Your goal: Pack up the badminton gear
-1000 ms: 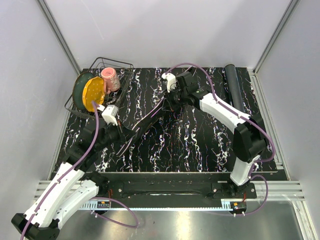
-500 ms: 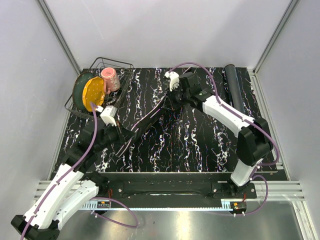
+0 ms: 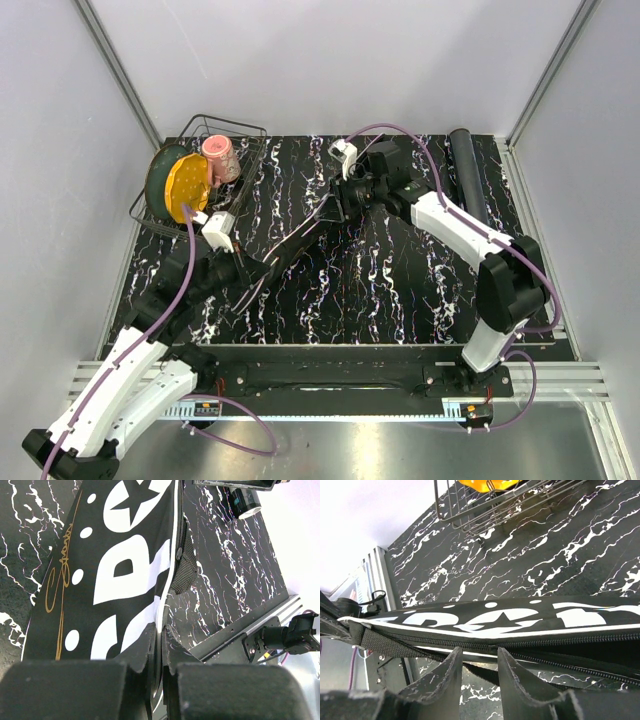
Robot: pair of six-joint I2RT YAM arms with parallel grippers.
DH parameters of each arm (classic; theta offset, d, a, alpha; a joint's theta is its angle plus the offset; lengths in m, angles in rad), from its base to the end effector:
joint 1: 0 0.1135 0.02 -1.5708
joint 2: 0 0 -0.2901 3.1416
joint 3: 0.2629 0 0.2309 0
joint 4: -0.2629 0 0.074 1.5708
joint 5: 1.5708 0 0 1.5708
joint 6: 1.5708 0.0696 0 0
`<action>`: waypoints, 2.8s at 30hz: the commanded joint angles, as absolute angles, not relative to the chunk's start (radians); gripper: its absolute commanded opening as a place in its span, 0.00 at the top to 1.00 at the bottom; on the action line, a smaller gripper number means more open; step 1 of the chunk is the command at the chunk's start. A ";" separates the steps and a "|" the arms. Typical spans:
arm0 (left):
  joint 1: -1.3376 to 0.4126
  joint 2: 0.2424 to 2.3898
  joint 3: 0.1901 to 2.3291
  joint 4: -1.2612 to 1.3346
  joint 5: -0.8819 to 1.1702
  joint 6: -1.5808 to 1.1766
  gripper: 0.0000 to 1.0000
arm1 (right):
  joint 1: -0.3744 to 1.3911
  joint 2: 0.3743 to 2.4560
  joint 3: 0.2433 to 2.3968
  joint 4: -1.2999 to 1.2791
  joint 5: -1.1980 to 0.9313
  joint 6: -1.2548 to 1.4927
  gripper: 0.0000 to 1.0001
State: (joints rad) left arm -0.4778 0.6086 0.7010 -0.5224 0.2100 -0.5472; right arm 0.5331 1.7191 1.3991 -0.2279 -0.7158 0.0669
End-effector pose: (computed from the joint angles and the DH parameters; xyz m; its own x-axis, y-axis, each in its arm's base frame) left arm 0.1066 -0.0716 0.3005 -0.6377 -0.2428 -0.7310 0.3352 0.7670 -0.5471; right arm 0.3225 0.2433 0.3213 -0.5055 -0.2397 -0.8289 -0.8340 0.3821 0.3981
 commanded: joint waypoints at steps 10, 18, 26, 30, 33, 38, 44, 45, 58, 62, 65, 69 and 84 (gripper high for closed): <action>-0.472 0.611 0.742 -0.485 0.241 -0.541 1.00 | 0.535 1.663 1.353 -0.205 -0.601 0.005 0.56; -0.472 0.611 0.741 -0.483 0.247 -0.545 1.00 | 0.546 1.686 1.364 -0.204 -0.583 -0.040 0.53; -0.472 0.612 0.741 -0.480 0.247 -0.548 1.00 | 0.577 1.684 1.384 -0.192 -0.566 -0.034 0.58; -0.472 0.615 0.739 -0.476 0.250 -0.549 1.00 | 0.591 1.681 1.396 -0.209 -0.540 -0.043 0.62; -0.471 0.615 0.738 -0.474 0.253 -0.551 1.00 | 0.604 1.681 1.402 -0.218 -0.516 -0.051 0.62; -0.472 0.612 0.738 -0.474 0.255 -0.552 1.00 | 0.614 1.683 1.408 -0.225 -0.463 -0.060 0.65; -0.472 0.604 0.730 -0.471 0.253 -0.563 1.00 | 0.626 1.663 1.385 -0.192 -0.359 -0.048 0.71; -0.471 0.603 0.729 -0.472 0.253 -0.564 1.00 | 0.624 1.658 1.384 -0.187 -0.353 -0.046 0.72; -0.471 0.609 0.730 -0.463 0.261 -0.566 1.00 | 0.632 1.652 1.373 -0.164 -0.367 -0.063 0.83; -0.472 0.609 0.730 -0.465 0.262 -0.566 1.00 | 0.632 1.651 1.355 -0.152 -0.341 -0.061 0.87; -0.472 0.611 0.730 -0.465 0.259 -0.565 1.00 | 0.637 1.646 1.338 -0.135 -0.312 -0.055 0.92; -0.471 0.604 0.732 -0.468 0.247 -0.571 1.00 | 0.647 1.643 1.307 -0.092 -0.235 -0.028 1.00; -0.472 0.588 0.736 -0.494 0.224 -0.571 1.00 | 0.647 1.528 1.164 0.019 -0.336 -0.044 0.90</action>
State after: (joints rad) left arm -0.4759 0.6041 0.7010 -0.5297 0.2157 -0.5583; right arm 0.6415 1.6062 1.1736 -0.0135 -0.2180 0.0216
